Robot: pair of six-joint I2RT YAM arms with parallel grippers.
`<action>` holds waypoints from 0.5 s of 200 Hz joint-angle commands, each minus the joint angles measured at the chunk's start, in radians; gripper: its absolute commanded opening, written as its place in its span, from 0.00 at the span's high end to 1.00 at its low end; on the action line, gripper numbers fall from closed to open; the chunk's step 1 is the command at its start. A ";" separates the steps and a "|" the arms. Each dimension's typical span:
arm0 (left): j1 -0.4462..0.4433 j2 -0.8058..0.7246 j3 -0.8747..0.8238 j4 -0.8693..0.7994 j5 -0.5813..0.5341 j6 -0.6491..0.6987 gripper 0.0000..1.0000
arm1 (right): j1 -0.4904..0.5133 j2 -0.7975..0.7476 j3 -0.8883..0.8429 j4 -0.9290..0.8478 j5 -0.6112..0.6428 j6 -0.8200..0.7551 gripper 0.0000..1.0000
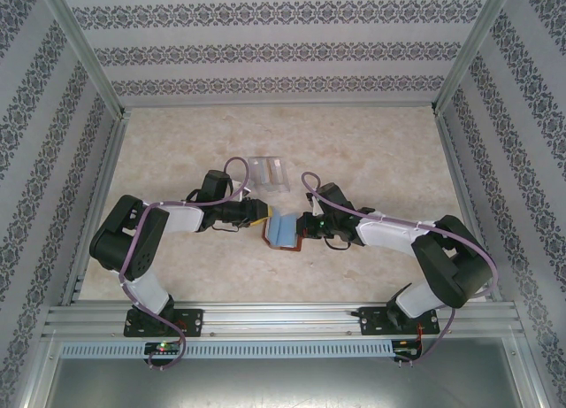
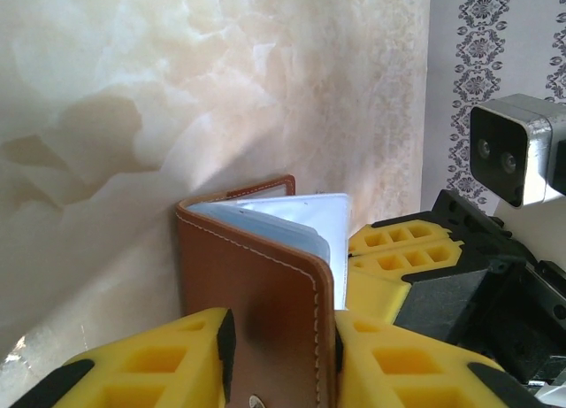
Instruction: Put the credit cards into the card holder
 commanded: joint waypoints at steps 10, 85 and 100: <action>0.004 0.008 -0.015 0.035 0.006 0.015 0.68 | -0.008 0.017 0.013 0.006 -0.003 0.003 1.00; 0.003 0.003 -0.012 0.018 0.005 0.022 0.48 | -0.003 0.038 0.020 0.018 -0.017 0.017 1.00; 0.004 0.008 -0.010 0.018 0.010 0.024 0.50 | -0.001 0.037 0.024 0.012 -0.012 0.010 1.00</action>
